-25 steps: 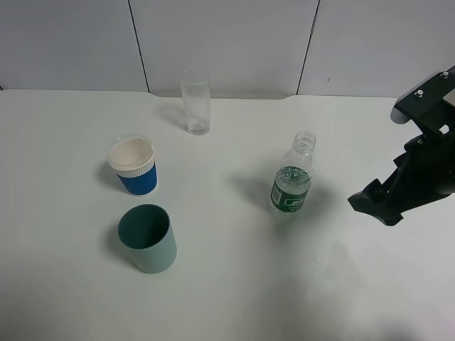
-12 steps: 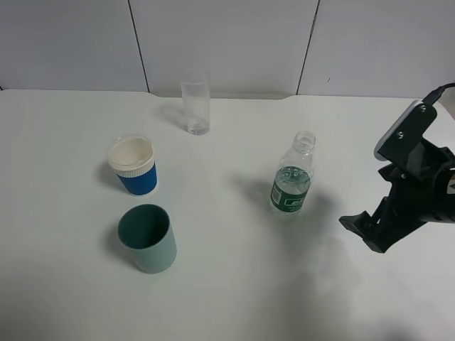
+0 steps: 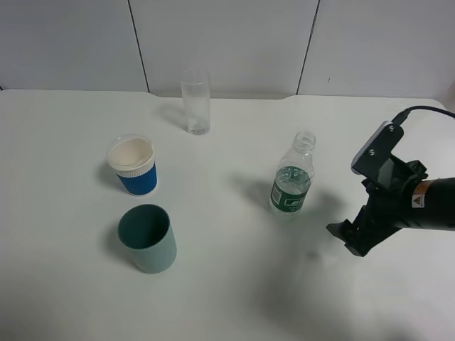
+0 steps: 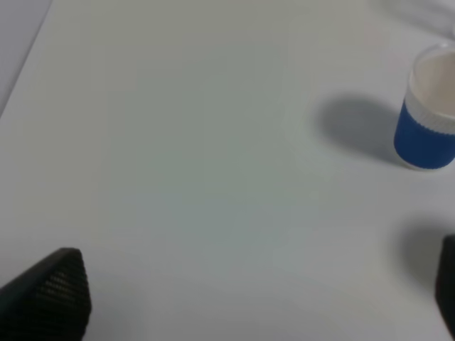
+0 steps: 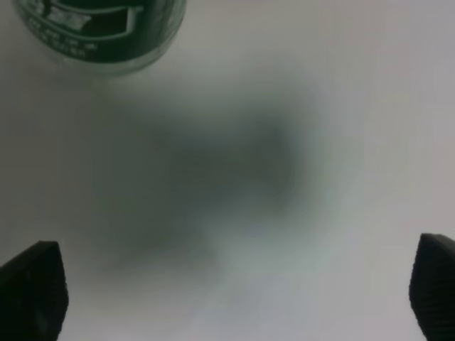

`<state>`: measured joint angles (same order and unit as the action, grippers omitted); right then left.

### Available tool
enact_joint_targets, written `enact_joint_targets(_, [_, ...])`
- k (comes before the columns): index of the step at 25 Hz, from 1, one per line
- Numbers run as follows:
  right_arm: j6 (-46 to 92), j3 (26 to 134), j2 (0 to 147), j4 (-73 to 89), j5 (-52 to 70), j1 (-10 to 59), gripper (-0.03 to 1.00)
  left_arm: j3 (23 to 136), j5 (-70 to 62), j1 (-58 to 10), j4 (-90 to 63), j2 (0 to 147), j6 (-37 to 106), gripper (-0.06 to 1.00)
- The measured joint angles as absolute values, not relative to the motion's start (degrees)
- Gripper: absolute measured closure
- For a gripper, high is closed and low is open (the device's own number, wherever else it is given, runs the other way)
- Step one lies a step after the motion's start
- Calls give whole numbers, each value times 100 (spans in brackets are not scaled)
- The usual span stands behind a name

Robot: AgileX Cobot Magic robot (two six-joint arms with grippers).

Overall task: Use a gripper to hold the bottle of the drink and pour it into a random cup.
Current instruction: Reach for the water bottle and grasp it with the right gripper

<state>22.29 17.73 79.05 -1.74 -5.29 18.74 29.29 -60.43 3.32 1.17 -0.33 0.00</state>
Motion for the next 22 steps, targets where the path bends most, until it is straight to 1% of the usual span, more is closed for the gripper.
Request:
enact_joint_targets(5, [130, 1768, 8265, -1726, -1461, 1874, 2, 2929, -6043, 332, 117, -33, 0, -4])
enact_joint_targets(8, [-794, 1768, 8396, -2538, -2079, 1874, 2, 2929, -6043, 332, 117, -33, 0, -4])
enact_joint_targets(10, [-1115, 1768, 8487, -2873, -2324, 1874, 2, 2929, -6043, 332, 117, -33, 0, -4])
enact_joint_targets(17, [-1335, 1773, 8887, -3538, -2536, 1874, 2, 2929, -6043, 332, 117, -33, 0, -4])
enact_joint_targets(22, [-930, 1778, 9212, -3637, -2778, 1874, 2, 2929, -6043, 332, 117, -33, 0, -4])
